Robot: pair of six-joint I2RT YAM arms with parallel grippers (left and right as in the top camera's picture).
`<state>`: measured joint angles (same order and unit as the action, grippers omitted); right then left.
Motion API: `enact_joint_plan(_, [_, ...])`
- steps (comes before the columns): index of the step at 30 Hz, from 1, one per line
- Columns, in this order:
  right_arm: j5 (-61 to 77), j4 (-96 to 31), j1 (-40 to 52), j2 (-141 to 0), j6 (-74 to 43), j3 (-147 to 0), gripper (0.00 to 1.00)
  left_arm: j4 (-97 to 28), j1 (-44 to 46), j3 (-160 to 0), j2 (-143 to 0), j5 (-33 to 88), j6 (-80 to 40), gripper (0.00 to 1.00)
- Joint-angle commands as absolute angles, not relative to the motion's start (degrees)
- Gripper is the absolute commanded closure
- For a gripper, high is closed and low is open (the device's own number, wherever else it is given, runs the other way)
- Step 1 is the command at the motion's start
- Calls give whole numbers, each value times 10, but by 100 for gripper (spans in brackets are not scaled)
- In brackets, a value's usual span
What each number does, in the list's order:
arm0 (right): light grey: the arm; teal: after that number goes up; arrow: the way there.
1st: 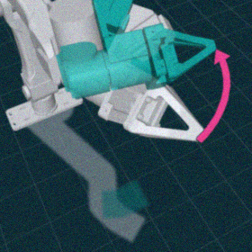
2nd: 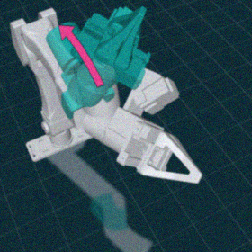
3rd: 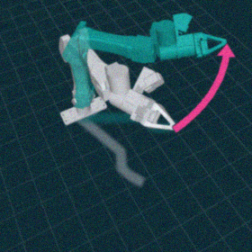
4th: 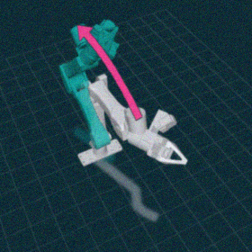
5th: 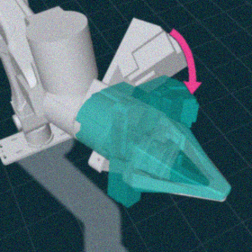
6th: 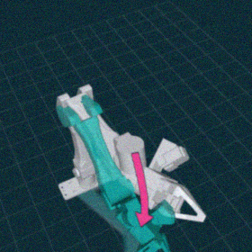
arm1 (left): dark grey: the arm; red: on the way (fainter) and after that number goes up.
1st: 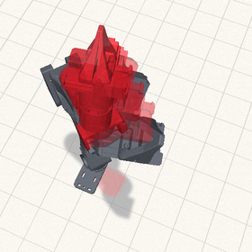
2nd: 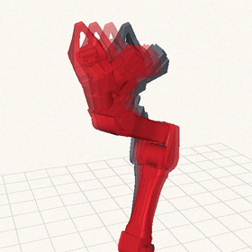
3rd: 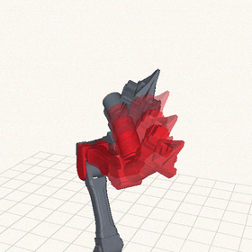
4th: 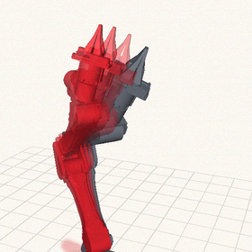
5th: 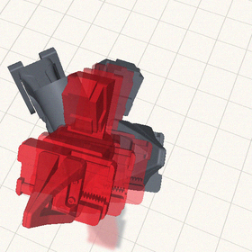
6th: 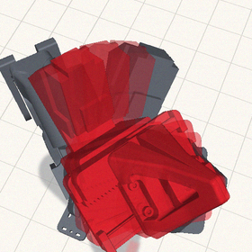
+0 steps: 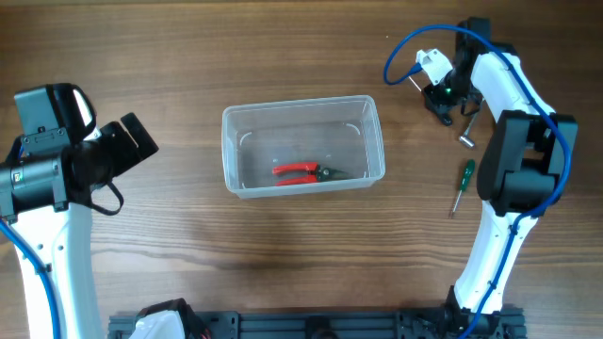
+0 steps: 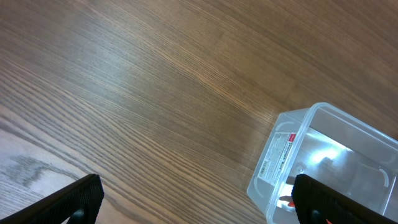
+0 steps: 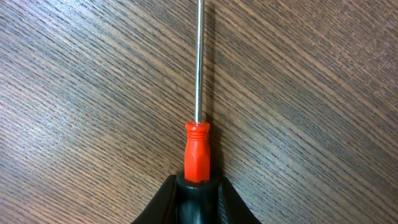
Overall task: Pack container
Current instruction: 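Grasp the red-black screwdriver by its handle with the right gripper, then lower the screwdriver into the container and release it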
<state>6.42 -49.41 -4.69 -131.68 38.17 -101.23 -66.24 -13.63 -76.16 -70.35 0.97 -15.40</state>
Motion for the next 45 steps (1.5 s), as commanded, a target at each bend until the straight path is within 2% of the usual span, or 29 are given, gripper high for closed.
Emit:
enact_joint_plan(1, [76, -501, -46, -1330, 373, -990, 96, -663, -139, -769, -705, 19, -159, 0])
enact_joint_plan(11, [106, -542, -41, -1304, 228, -1058, 96, -663, -139, -769, -705, 19, -159, 0])
enact_joint_plan(18, [105, -609, 10, -1201, 229, -1130, 96, -660, -139, -769, -705, 18, -154, 0])
enact_joint_plan(23, [106, -634, 122, -1110, 312, -1130, 96, -660, -139, -769, -705, 18, -154, 0])
enact_joint_plan(27, [106, -700, 225, -1096, 424, -1130, 96, -658, -140, -769, -705, 18, -152, 0])
enact_joint_plan(31, [106, -713, 302, -1102, 467, -1098, 96, -656, -140, -769, -705, 18, -152, 0])
enact_joint_plan(37, [106, -624, 360, -1105, 510, -957, 96, -653, -140, -769, -705, 18, -152, 0])
enact_joint_plan(45, [106, -446, 359, -1105, 525, -804, 96, -653, -140, -769, -705, 18, -152, 0])
